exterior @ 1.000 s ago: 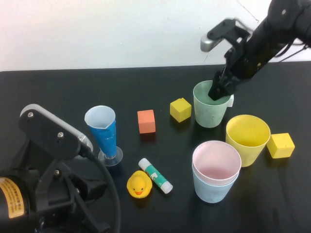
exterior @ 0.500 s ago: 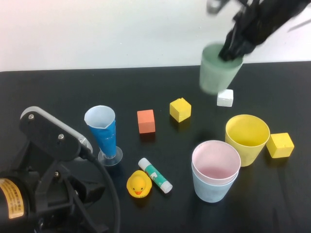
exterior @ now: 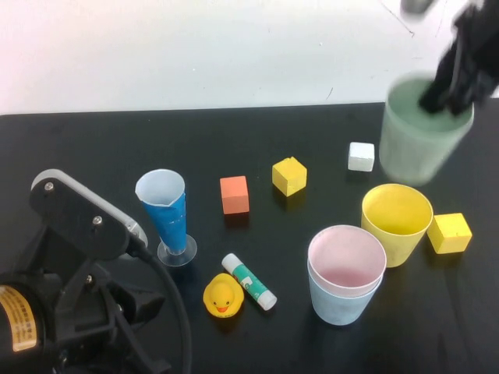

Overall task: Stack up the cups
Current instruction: Place the green cup on the yellow cup, then pick up the yellow cup

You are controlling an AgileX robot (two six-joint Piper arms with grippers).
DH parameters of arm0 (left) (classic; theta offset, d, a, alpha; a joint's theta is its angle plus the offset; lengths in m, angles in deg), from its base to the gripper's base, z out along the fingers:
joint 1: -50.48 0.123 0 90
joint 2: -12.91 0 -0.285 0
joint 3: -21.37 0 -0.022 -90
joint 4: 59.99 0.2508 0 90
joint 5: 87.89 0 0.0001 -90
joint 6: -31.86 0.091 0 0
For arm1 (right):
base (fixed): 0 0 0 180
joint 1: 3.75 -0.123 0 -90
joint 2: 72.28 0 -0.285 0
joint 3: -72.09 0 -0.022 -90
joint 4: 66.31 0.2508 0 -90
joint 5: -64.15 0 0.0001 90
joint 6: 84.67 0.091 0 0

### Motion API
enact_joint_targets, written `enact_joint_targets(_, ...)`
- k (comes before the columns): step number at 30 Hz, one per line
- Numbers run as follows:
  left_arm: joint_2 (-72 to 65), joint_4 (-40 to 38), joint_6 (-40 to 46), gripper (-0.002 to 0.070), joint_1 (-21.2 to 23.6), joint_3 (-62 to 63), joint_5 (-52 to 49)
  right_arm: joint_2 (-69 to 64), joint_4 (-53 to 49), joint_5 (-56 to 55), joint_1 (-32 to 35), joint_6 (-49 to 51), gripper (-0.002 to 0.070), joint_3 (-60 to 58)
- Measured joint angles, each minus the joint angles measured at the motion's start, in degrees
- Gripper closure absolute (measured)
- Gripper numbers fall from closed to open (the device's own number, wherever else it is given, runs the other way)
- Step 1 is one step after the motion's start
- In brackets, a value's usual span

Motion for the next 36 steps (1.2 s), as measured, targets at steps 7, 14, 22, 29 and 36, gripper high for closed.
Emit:
enact_joint_targets(7,0.0,0.23,0.0,0.0673,0.0,0.0,0.1,-0.25,2.24,-2.45,0.0,-0.21,0.0645,-10.32)
enact_joint_targets(14,0.0,0.23,-0.11,0.0673,0.0,0.0,0.0,-0.61,2.91,-5.41,0.0,-1.99,0.0638,-11.3)
enact_joint_targets(22,0.0,0.23,-0.21,0.0673,0.0,0.0,0.0,-3.65,3.15,-5.35,0.0,-2.57,0.0486,-11.44)
enact_joint_targets(29,0.0,0.23,-0.21,0.0673,0.0,0.0,0.0,-6.78,3.26,-3.8,0.0,-2.57,0.0405,-11.44)
enact_joint_targets(36,0.0,0.23,-0.21,0.0673,0.0,0.0,0.0,-12.67,3.26,-2.98,0.0,-2.65,0.043,-11.44)
